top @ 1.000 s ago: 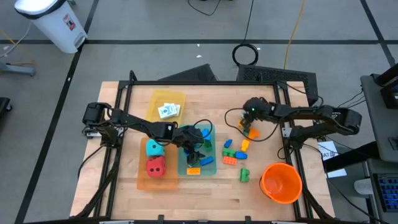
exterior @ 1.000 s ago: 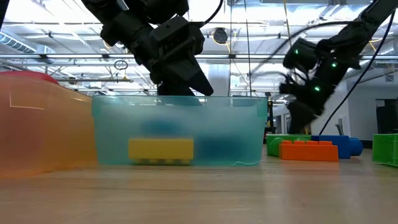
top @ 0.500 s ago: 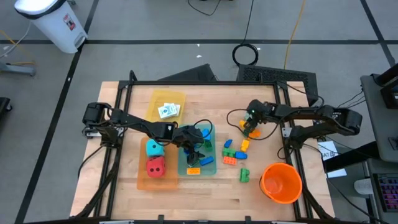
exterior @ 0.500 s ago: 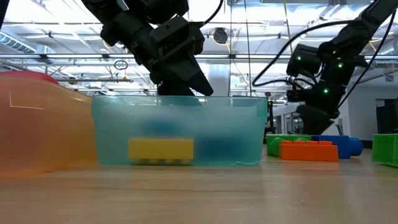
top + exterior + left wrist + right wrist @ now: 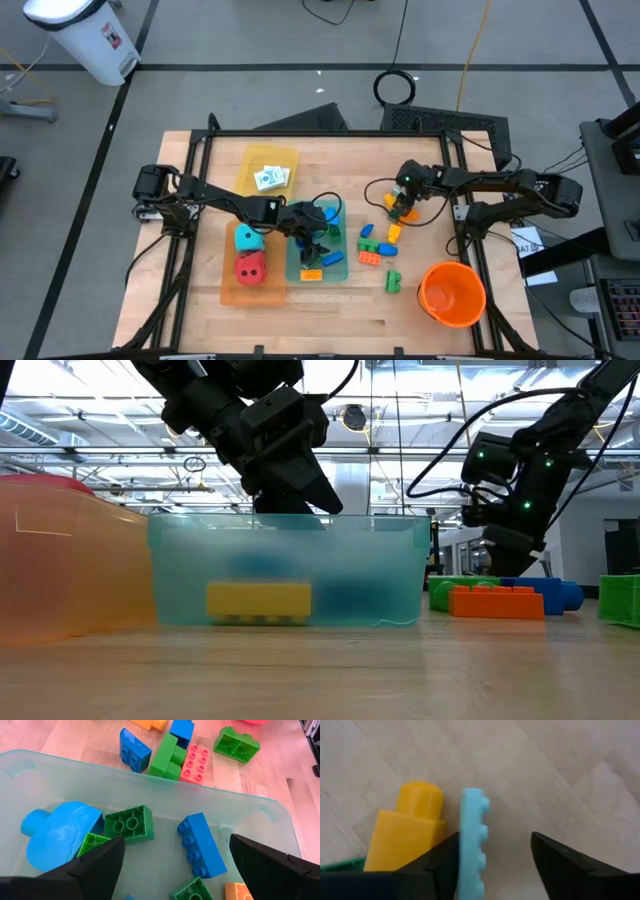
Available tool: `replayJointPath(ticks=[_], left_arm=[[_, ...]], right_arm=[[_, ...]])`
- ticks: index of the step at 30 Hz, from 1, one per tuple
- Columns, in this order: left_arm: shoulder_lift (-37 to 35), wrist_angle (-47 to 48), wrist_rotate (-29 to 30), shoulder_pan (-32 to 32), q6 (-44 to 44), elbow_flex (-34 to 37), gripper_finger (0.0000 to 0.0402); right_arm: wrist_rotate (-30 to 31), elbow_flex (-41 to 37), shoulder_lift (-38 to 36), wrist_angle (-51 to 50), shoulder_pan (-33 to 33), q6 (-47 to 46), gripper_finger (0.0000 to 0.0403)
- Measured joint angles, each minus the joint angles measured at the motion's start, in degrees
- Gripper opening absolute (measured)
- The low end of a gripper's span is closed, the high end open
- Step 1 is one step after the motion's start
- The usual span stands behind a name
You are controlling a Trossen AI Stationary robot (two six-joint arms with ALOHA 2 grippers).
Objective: Pick & Place Toys
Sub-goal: Put the light blue game piece into the green bin
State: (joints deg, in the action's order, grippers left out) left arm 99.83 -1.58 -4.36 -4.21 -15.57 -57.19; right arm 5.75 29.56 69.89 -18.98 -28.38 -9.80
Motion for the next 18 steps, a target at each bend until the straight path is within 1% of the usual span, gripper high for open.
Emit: replayJointPath(ticks=[3,7,11,13,18], left_arm=[[0.0,0.0,0.0,0.0,0.0,0.0,0.0365],[0.0,0.0,0.0,0.0,0.0,0.0,0.0365],[0.0,-0.1,0.0,0.0,0.0,0.0,0.0365],[0.0,-0.8,0.0,0.0,0.0,0.0,0.0365],[0.0,-3.7,0.0,0.0,0.9,0.0,0.0365]], right_arm=[[0.0,0.0,0.0,-1.8,0.0,0.0,0.0173],[-0.1,0.0,-0.1,-3.3,0.0,0.1,0.0095],[0.0,0.4,-0.2,-3.6,0.0,3.8,0.0022],[0.1,1.2,-0.5,-4.0,0.0,5.7,0.0012],[0.4,3.0,-3.8,-1.1,0.9,6.3,0.0021]])
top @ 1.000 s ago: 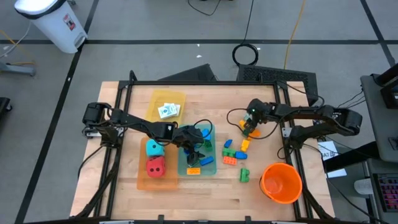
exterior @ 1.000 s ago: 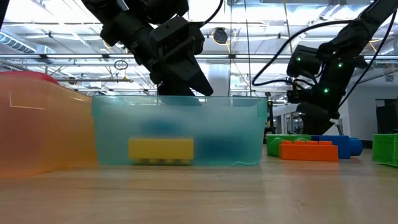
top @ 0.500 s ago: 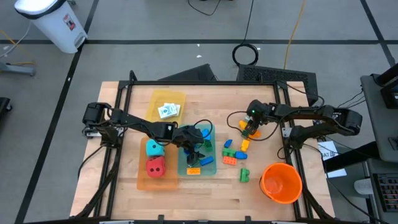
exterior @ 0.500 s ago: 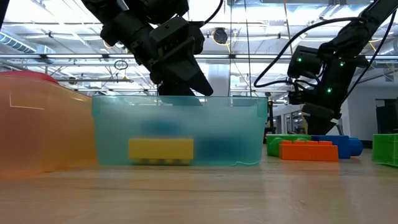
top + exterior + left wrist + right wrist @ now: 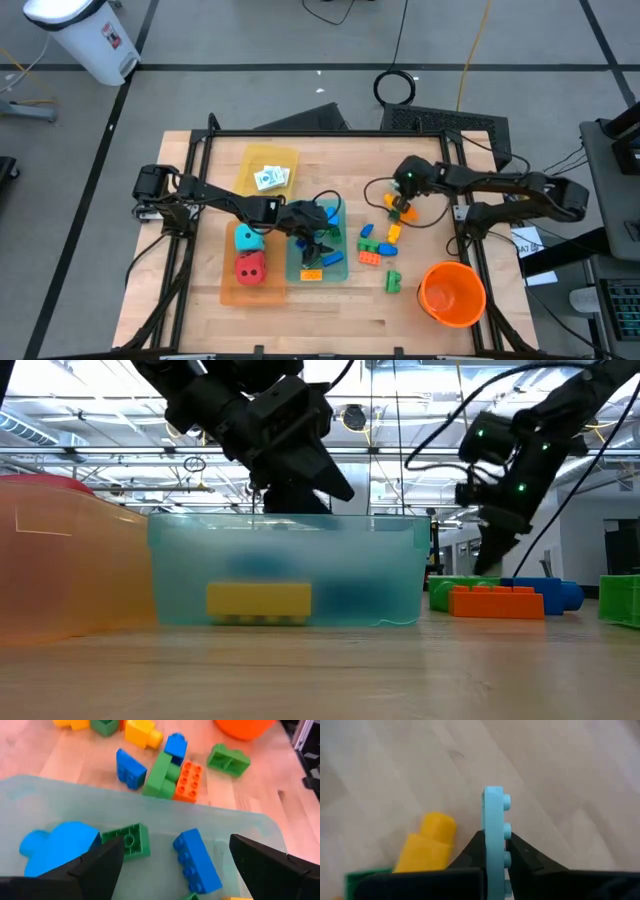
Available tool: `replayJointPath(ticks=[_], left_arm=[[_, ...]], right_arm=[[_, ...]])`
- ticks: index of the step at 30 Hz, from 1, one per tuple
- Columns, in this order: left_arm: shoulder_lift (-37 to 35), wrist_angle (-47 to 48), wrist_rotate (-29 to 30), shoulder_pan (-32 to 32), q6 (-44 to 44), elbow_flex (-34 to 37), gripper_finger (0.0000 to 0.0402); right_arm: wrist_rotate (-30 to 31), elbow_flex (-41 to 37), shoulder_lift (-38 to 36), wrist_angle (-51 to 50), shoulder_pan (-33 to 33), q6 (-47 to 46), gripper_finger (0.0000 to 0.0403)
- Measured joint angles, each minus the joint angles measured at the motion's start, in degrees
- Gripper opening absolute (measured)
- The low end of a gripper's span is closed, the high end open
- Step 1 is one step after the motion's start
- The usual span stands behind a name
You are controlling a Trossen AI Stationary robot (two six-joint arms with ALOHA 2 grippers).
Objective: Pick & Place Toys
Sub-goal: Put the light blue game piece into the green bin
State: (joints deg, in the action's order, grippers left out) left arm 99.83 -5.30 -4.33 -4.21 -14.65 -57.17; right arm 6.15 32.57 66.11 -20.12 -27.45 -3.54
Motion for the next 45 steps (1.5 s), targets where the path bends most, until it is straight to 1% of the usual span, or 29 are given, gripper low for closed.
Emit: replayJointPath(ticks=[4,6,9,14,17,19,23,33,40,42,45], left_arm=[[0.0,-3.0,0.0,0.1,2.3,0.0,0.0365],[0.0,-4.5,0.4,0.1,3.9,0.0,0.0365],[0.0,-7.4,2.4,0.1,5.5,0.0,0.0365],[0.0,-11.2,8.5,0.0,8.0,0.0,0.0365],[0.0,-13.0,11.8,0.0,8.1,0.0,0.0365],[0.0,-13.0,12.3,0.0,8.0,0.0,0.0365],[0.0,-13.7,12.3,-0.1,7.0,0.0,0.0365],[0.0,-15.4,12.5,0.0,6.9,0.0,0.0365],[0.4,-16.1,12.5,-0.1,8.2,0.0,0.0365],[1.2,-16.6,12.6,-0.2,8.8,0.0,0.0365],[2.8,-17.8,14.4,-0.3,9.6,0.0,0.0365]], right_arm=[[0.0,-0.1,-3.9,3.8,3.4,1.7,0.0008],[-0.1,-0.1,-5.7,6.1,5.6,2.0,0.0008],[-0.6,-0.1,-7.1,9.3,10.5,5.1,0.0013],[-4.7,-0.1,-6.4,12.4,19.0,11.1,0.0012],[-4.9,-0.1,-5.1,16.2,22.7,13.1,0.0012],[-4.8,-0.1,-4.0,20.0,24.2,14.1,0.0012],[-4.9,-0.1,-1.0,28.0,25.9,14.9,0.0013],[-5.0,-0.1,6.7,40.9,26.9,17.8,0.0013],[-5.3,2.7,10.7,41.8,26.9,15.8,0.0013],[-6.7,3.3,11.6,41.7,27.0,15.8,0.0013],[-8.6,3.8,12.6,41.8,27.5,16.1,0.0013]])
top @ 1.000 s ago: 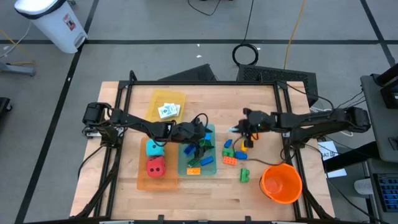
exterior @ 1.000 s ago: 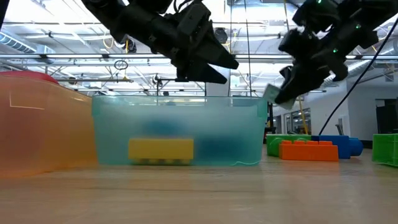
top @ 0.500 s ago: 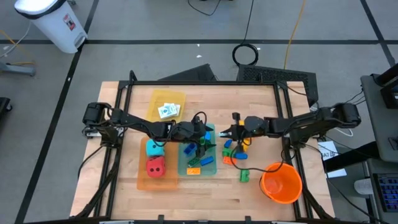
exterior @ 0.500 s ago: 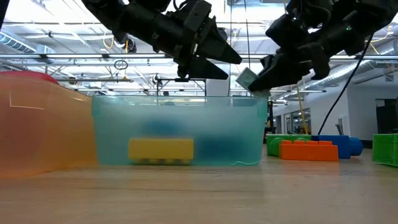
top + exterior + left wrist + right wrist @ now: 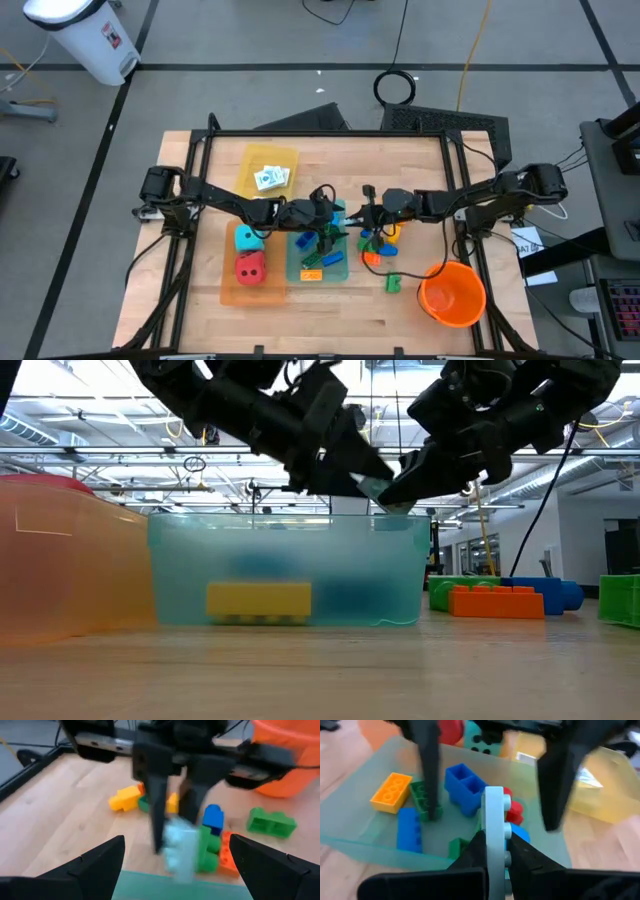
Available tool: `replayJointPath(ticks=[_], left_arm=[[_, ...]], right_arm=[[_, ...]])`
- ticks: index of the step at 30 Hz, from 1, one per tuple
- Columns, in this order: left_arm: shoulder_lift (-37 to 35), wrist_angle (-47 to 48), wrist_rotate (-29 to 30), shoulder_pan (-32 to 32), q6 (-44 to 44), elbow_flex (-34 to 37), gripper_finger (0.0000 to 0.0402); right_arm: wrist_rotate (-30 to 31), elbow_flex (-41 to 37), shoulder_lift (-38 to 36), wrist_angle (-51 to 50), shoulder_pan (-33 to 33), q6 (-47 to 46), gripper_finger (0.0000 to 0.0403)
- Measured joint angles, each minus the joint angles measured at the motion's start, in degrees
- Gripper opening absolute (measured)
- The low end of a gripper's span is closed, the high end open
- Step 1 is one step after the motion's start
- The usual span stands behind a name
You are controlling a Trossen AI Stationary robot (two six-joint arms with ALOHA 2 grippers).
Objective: Pick & Place Toys
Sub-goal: Put the light blue game piece into the green bin
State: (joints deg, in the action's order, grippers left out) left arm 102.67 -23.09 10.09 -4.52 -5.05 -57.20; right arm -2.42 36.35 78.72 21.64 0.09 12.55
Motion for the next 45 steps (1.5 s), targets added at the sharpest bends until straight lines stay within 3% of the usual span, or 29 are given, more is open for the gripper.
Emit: replayJointPath(ticks=[4,7,18,23,31,40,45], left_arm=[[0.2,0.0,0.2,0.0,0.4,0.1,0.0361],[0.0,-0.3,0.0,0.0,0.4,0.0,0.0333],[0.0,-0.6,-2.7,0.0,1.1,0.0,0.0123],[1.2,-0.9,-1.7,-0.1,1.1,0.0,0.0055],[-1.7,1.2,-0.9,-0.8,1.6,0.0,0.0053],[-9.0,9.7,2.1,-3.2,2.0,0.0,0.0051],[-9.1,18.4,-5.7,-3.6,2.9,0.0,0.0051]], right_arm=[[-0.9,0.0,0.0,0.1,0.7,0.6,0.0013],[-0.9,0.0,0.0,0.0,0.8,0.8,0.0013],[-0.9,0.0,0.0,0.0,0.8,1.6,0.0013],[-0.8,-0.1,0.0,-0.4,0.7,1.0,0.0014],[-0.6,0.0,-0.1,0.8,0.7,-0.1,0.0031],[-0.6,-0.1,-6.6,-3.9,1.2,-5.9,0.0119],[-0.4,-0.1,-12.9,-9.5,1.3,-6.2,0.0181]])
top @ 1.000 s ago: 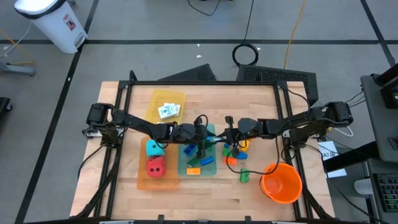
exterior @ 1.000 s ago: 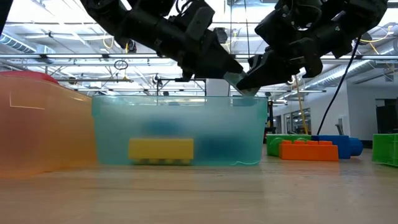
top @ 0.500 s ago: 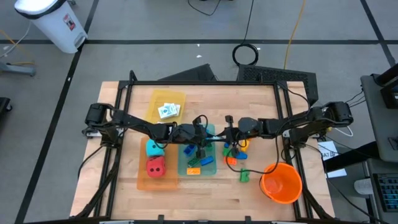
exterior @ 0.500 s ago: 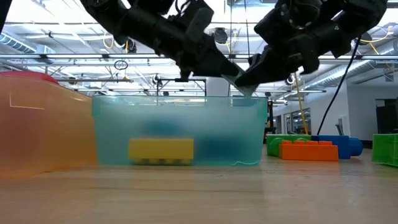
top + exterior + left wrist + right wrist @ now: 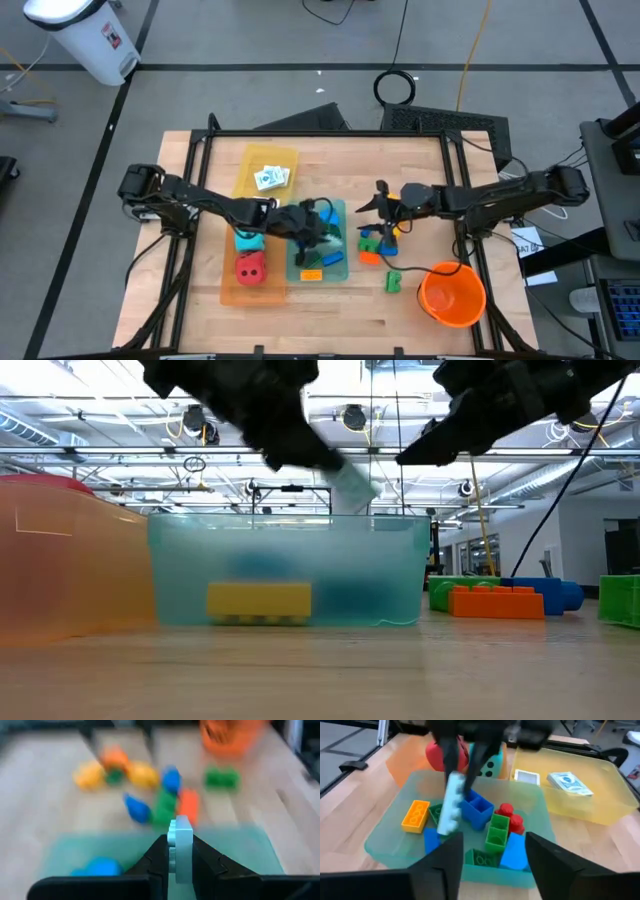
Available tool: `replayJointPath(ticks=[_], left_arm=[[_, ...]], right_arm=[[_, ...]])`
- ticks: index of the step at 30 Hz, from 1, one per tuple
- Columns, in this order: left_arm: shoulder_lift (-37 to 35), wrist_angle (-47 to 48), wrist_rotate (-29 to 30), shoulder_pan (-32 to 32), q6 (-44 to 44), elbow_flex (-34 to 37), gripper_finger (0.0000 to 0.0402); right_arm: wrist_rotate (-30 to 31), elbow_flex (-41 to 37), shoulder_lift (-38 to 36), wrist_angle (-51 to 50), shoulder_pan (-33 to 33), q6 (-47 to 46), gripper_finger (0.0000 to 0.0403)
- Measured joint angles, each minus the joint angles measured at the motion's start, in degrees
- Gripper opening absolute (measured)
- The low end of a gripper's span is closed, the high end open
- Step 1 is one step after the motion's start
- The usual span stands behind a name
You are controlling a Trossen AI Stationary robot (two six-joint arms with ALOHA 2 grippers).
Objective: Pick & Place Toys
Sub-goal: Put the light blue game piece into the green bin, then put the yellow game piece into the green bin
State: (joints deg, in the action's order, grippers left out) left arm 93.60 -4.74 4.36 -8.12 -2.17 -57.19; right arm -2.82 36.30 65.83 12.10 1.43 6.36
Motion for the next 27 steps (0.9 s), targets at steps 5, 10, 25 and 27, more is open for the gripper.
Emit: replayJointPath(ticks=[5,10,25,27], left_arm=[[0.0,9.6,-8.5,0.0,-4.2,0.0,0.0051],[0.2,12.1,-9.9,-0.6,-6.4,0.0,0.0051],[2.9,11.7,-1.1,-0.5,-9.6,0.0,0.0257],[2.8,10.9,-1.1,-0.5,-9.6,0.0,0.0275]], right_arm=[[0.0,0.0,-4.9,-4.1,0.0,-1.1,0.0212],[0.0,0.0,-6.5,-5.7,0.0,-1.1,0.0216],[19.6,0.0,-6.5,-27.2,-0.9,-12.6,0.0259],[21.3,0.0,-6.5,-31.6,-2.6,-15.7,0.0264]])
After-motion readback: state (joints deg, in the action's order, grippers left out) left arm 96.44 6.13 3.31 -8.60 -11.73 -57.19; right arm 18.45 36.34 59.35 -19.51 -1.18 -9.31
